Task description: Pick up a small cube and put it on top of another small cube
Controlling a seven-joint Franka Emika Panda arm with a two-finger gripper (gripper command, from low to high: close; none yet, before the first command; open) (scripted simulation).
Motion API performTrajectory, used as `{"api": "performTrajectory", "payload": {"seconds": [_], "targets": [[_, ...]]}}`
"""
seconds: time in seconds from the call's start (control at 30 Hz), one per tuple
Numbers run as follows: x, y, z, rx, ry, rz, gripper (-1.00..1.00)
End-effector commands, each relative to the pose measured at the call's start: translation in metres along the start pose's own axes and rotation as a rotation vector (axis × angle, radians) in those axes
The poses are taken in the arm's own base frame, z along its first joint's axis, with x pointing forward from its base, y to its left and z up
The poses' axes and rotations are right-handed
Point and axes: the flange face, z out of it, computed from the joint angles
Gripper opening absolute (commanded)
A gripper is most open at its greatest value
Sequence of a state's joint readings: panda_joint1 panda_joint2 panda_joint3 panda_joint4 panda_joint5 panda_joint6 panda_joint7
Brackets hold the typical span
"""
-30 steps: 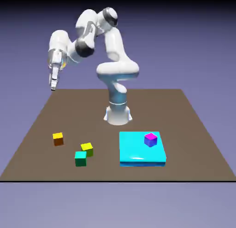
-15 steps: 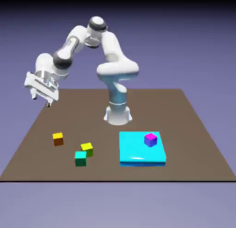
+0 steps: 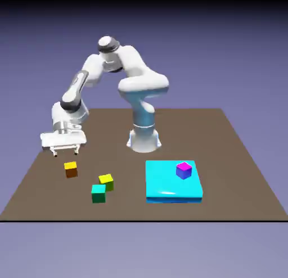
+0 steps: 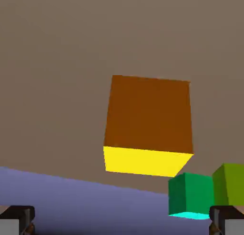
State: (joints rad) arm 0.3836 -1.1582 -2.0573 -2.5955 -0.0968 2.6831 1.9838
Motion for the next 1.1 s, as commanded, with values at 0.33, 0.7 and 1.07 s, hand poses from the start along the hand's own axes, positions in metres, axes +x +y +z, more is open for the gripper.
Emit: {"api": "performTrajectory", "payload": {"seconds": [0.33,0.7,1.07], "targets": [[0.001,-0.003,0.009,0.000,-0.002,-0.001,-1.00],[0.001,0.145,0.097,-0.022,0.030,-0.020,-1.00],[0.021,0.161,0.166,-0.030,0.030,-0.023,-1.00]]}}
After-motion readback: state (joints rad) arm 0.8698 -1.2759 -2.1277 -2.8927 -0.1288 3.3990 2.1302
